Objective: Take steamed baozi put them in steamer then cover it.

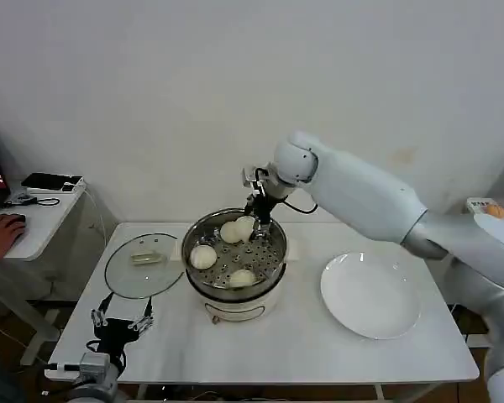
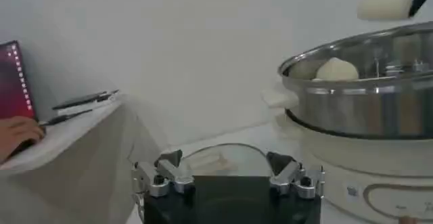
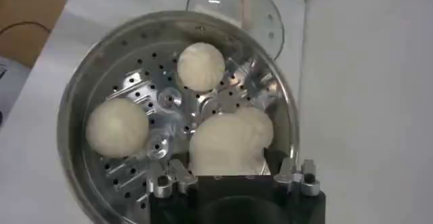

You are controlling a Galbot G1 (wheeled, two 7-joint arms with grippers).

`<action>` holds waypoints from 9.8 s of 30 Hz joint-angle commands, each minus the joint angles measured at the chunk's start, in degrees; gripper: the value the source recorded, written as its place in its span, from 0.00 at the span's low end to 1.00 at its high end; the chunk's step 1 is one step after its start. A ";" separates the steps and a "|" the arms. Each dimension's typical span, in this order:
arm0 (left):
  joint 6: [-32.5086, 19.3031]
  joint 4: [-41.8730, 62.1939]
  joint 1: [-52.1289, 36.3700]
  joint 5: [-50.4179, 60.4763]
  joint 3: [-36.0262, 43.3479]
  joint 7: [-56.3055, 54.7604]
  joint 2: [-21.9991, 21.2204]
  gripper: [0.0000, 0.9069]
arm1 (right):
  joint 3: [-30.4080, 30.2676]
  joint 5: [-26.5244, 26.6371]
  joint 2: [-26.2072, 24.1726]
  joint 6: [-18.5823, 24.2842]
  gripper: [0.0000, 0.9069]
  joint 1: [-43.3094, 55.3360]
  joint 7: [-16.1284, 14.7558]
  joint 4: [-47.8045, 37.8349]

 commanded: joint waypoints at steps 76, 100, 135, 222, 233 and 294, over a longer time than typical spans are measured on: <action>-0.59 -2.16 1.54 0.23 1.89 -1.00 -0.07 1.00 | 35.85 15.78 -28.09 5.19 1.00 -22.50 24.88 20.79; -3.14 -1.79 1.84 -0.24 1.51 -2.10 -0.21 1.00 | 76.42 25.19 -25.69 19.61 1.00 -74.59 54.99 36.34; -4.68 -1.57 1.88 2.42 1.45 -2.58 -0.34 1.00 | 87.73 21.17 -1.68 19.97 1.00 -106.74 65.67 44.56; -12.29 59.84 -45.92 55.28 16.68 -6.41 11.16 1.00 | 91.74 12.17 5.21 15.02 1.00 -109.98 66.64 53.43; -12.52 63.61 -47.79 55.54 17.01 -8.23 10.88 1.00 | 91.85 11.87 5.84 15.30 1.00 -109.68 66.63 52.77; -14.87 69.02 -51.19 55.01 18.21 -12.18 8.42 0.00 | 92.06 11.14 7.01 17.36 1.00 -108.16 66.58 48.41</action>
